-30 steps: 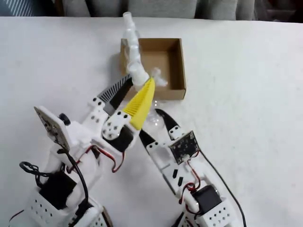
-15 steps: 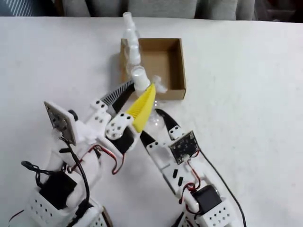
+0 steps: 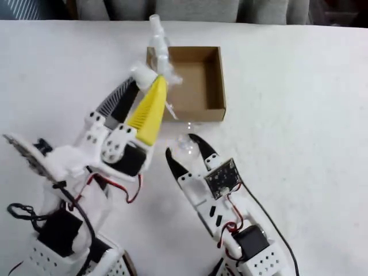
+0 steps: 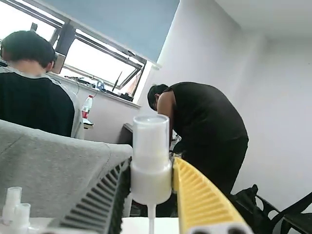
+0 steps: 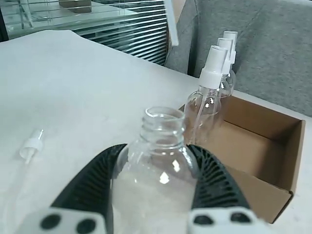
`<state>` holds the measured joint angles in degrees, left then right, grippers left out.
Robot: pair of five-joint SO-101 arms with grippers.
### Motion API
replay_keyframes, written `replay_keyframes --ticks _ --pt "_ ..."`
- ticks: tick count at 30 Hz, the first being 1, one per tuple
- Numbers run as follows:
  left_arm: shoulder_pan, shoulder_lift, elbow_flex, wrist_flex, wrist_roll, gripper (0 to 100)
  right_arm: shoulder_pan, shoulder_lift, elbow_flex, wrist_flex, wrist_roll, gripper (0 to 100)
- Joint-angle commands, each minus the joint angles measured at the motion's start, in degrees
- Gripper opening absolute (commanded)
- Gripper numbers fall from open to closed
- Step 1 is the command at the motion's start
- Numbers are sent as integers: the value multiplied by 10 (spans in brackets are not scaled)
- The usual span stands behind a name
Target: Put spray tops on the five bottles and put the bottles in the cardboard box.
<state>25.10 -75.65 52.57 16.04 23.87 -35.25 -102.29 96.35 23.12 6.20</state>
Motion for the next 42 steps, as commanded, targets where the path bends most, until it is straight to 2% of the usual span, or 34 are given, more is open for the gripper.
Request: replay_keyframes --ticks 1,15,22,32,42 --pt "-4 6 -42 26 30 24 0 -8 6 1 6 16" --pt "-3 7 2 29 34 24 0 -8 6 1 6 16" --pt "42 6 -1 58 33 24 0 -8 6 1 6 16" --pt "38 6 4 68 31 24 0 -8 6 1 6 16" --pt "39 7 4 149 31 24 0 -8 6 1 6 16"
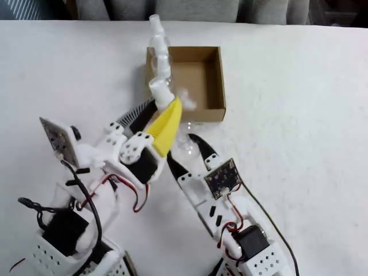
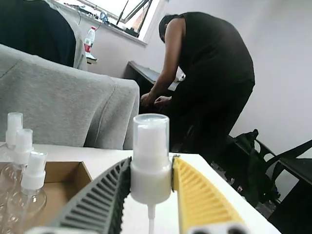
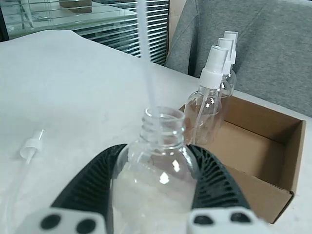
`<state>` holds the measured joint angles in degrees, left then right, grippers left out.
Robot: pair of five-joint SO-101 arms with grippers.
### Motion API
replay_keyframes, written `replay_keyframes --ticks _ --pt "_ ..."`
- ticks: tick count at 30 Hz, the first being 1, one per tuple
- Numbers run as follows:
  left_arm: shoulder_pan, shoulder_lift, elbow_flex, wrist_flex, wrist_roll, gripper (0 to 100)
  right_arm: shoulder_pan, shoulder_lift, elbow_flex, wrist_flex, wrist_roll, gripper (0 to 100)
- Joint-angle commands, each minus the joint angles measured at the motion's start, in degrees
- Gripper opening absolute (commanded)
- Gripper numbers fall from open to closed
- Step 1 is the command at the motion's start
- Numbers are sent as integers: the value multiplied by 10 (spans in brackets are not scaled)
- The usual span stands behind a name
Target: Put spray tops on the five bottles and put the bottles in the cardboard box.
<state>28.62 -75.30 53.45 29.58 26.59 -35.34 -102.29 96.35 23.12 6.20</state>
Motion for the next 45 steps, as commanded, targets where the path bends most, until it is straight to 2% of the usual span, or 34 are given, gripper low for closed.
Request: replay_keyframes --ticks 1,9,13,16,23,28,41,45 --pt "6 3 1 11 4 24 0 -8 6 1 6 16" --pt "7 2 74 -13 1 26 0 -8 5 1 6 16" --pt "8 -1 116 -51 -44 25 0 -8 5 1 6 16" --pt "11 -1 136 -70 -45 24 0 -8 5 1 6 16" --pt "26 -1 145 -69 -51 27 1 -8 5 1 6 16" --pt "27 -1 149 -59 -111 28 1 -8 5 1 6 16" --pt "48 -1 154 -41 -116 28 1 -8 5 1 7 16" --pt "48 -1 155 -40 -116 107 1 -8 5 1 7 16"
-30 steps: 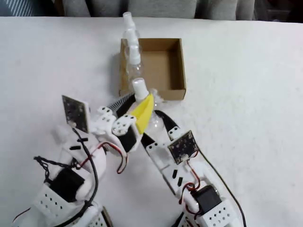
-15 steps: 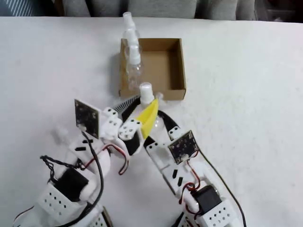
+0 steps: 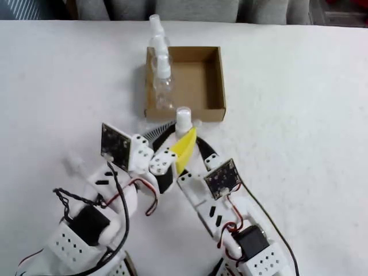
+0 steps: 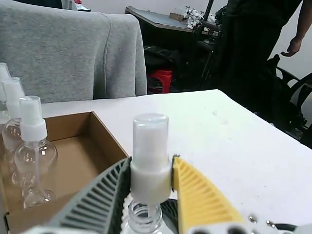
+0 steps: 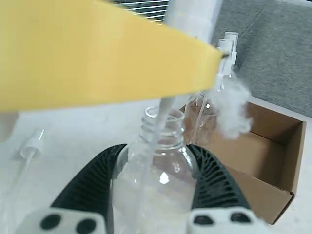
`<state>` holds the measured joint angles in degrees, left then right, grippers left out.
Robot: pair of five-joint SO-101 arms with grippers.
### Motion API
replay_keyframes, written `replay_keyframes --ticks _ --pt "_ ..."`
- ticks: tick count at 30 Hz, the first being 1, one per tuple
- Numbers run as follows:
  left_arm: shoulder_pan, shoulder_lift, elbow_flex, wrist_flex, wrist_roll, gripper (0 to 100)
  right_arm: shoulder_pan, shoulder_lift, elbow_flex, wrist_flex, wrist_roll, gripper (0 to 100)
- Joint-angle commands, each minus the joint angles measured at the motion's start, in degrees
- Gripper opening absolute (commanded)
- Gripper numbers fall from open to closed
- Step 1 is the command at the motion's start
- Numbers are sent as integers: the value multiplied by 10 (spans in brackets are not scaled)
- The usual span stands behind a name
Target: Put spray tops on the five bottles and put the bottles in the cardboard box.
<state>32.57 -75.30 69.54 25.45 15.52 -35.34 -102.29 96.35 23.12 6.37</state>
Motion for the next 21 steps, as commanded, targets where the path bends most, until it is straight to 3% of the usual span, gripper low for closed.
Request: replay_keyframes --ticks 1,6,15,21 --pt "8 -1 -6 11 -4 146 1 -8 5 1 5 16" --pt "7 -1 -11 53 -3 265 1 -8 5 1 5 16" --pt "6 -3 -11 54 -6 271 1 -8 5 1 5 16" --pt "-44 -92 -9 72 -6 269 15 -8 5 0 5 16"
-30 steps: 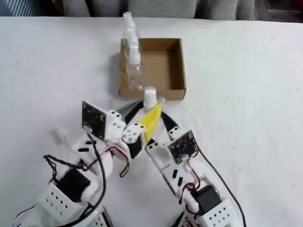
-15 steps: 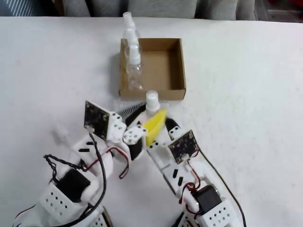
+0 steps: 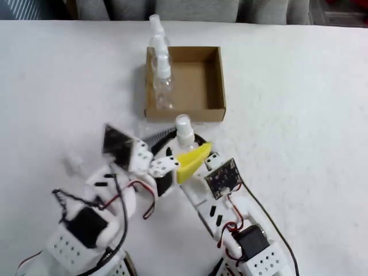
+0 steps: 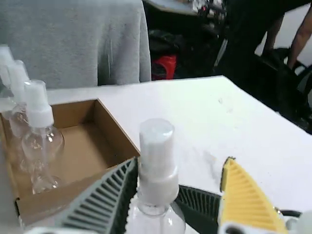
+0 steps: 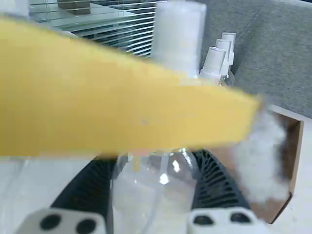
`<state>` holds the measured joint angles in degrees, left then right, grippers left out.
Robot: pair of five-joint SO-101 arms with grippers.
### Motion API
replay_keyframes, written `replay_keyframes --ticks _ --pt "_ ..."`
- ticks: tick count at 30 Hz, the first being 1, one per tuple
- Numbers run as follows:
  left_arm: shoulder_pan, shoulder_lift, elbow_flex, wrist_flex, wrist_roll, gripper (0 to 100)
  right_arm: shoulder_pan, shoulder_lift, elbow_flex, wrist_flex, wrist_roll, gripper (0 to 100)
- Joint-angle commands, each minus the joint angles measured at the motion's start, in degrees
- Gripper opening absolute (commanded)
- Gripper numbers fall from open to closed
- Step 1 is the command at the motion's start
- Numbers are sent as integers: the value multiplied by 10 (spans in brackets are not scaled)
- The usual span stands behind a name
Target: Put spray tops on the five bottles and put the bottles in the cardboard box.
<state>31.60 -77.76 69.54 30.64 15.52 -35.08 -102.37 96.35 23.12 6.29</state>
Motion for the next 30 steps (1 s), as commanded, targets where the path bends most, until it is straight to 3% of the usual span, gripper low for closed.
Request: replay_keyframes --ticks 1,8,11,21,26,28,30 --pt "-37 -88 -11 40 -6 269 19 -8 5 -2 6 16" --pt "-41 -183 -9 114 -7 268 26 -8 5 -4 6 16" --pt "-59 -184 -8 127 -43 268 29 -8 5 -4 6 16" --pt "-186 -186 96 135 -71 267 78 -8 5 -45 6 16" --pt "-216 -187 147 136 -71 267 104 -8 5 -92 7 16" --pt "-218 -187 167 132 -75 267 93 -8 5 -104 32 16" --pt "-218 -187 181 132 -76 267 72 -8 5 -102 113 16"
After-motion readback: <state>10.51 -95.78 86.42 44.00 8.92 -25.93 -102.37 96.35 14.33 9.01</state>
